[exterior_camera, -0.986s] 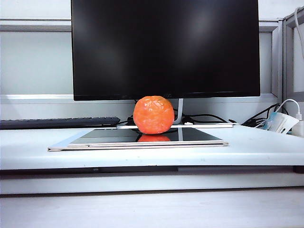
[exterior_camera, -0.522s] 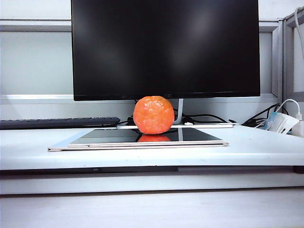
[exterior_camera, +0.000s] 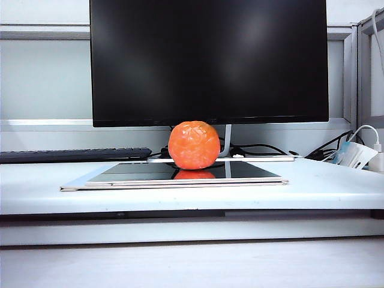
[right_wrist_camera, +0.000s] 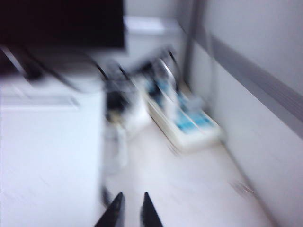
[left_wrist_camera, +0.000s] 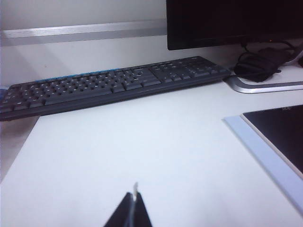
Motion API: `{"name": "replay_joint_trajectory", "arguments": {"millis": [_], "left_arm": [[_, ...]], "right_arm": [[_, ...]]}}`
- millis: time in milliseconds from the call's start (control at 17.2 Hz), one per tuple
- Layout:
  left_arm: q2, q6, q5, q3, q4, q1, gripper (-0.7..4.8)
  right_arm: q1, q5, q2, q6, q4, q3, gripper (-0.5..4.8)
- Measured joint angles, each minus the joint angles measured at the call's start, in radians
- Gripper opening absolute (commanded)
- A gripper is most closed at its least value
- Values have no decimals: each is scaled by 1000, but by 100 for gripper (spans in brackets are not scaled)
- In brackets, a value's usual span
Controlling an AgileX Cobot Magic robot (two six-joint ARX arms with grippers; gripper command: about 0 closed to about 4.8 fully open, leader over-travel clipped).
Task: Place the orange on the center of the mirror.
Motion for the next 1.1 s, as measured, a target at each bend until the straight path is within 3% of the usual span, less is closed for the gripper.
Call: {"name": "replay_joint_trajectory", "arguments": {"millis": [232, 1101], "left_arm": [[0, 0, 0, 0, 0, 0, -5], [0, 0, 0, 0, 0, 0, -5]], "right_arm": [[11, -31, 0, 85, 153, -112, 54], [75, -84, -1, 126, 204, -124, 54]]}}
